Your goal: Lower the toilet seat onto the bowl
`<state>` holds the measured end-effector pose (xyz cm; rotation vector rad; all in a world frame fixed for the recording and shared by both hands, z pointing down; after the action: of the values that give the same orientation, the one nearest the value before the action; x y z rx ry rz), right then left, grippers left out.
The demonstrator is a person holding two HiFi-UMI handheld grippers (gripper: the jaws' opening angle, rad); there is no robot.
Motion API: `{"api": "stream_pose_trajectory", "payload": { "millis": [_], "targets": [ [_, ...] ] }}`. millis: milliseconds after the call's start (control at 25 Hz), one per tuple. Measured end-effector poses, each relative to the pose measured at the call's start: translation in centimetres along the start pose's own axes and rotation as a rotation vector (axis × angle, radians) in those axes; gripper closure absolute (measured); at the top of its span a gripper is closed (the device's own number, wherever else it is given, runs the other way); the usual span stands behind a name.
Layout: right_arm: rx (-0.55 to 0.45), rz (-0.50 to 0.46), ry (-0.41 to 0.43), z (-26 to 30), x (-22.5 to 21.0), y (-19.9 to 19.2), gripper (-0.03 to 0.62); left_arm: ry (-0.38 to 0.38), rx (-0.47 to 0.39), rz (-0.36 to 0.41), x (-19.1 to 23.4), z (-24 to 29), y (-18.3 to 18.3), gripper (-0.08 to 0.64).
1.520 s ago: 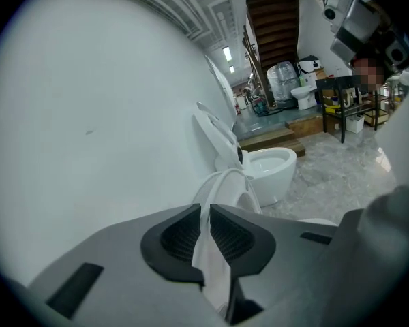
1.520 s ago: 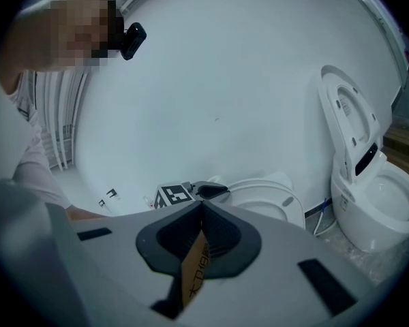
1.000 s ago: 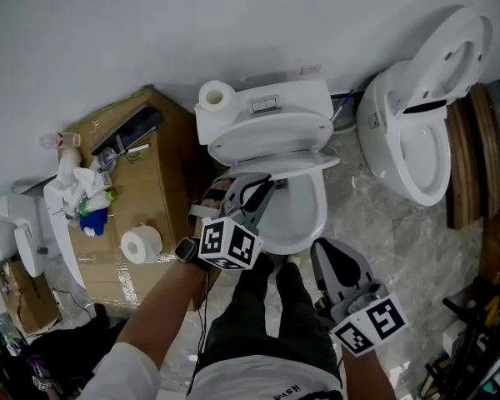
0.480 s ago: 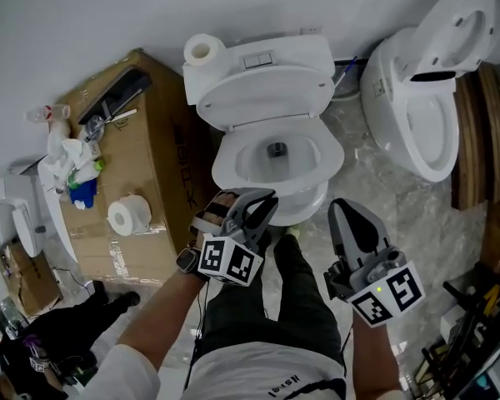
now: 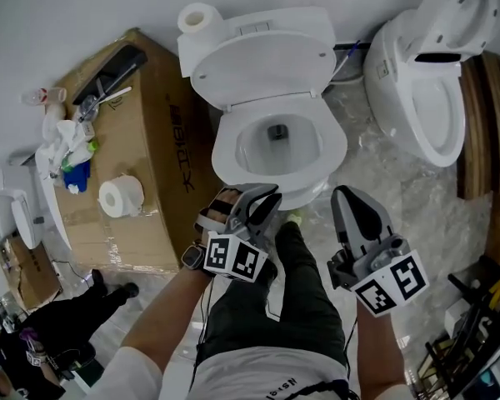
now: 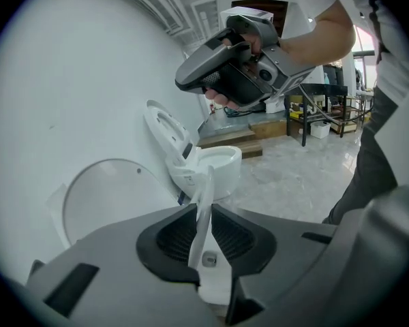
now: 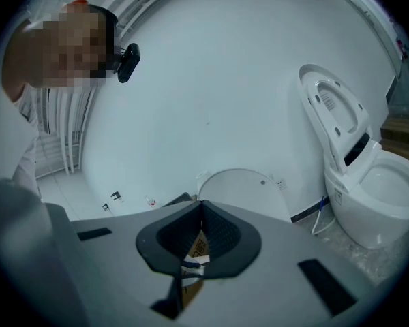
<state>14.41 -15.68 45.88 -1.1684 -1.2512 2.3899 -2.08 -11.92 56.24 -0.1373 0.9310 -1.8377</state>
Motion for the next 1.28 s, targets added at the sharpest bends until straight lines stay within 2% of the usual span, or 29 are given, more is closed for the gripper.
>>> {"api": "stream_pose_trajectory", "payload": {
  "millis": [160, 400, 600, 960, 1160, 1280],
  "targets": [
    [-0.012, -0.013, -0.027, -0.8, 0.2, -3.2, 0.578, 0.024, -0.032, 0.014, -2.6, 0.5, -1.2, 0.497],
    [-0.034, -0.081, -0.109, -1.8, 0.1, -8.7, 0.578, -0.012, -0.040, 0.020, -8.1, 2.1, -4.2, 0.491],
    [-0.060, -0.100, -0.145, -2.3, -0.5, -12.5, 0.578, -0.035, -0.052, 0.034, -12.2, 4.3, -7.0, 0.477],
    [-0.076, -0.082, -0.150, -2.0, -2.6, -18.2, 0.578, -0.091, -0.027, 0.086, -18.3, 8.7, -11.9, 0.469],
    [-0.069, -0.063, -0.133, -1.2, -3.8, -20.0, 0.578, -0.116, 0.025, 0.143, -20.6, 11.5, -14.3, 0.459],
    [-0.060, -0.052, -0.130, -0.6, -4.7, -21.0, 0.578, -0.119, 0.063, 0.150, -21.8, 13.1, -15.6, 0.459]
  ]
}}
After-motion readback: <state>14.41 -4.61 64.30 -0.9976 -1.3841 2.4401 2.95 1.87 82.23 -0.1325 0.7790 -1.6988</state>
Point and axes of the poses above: the fingertips, and each gripper's own axes: z forward along the fingers, x to its left, y out of its top, the point moved 7 cm from there along -z, backward along the fingers, and after that the axes turned 6 degrees about x, right-handed, at the moved point
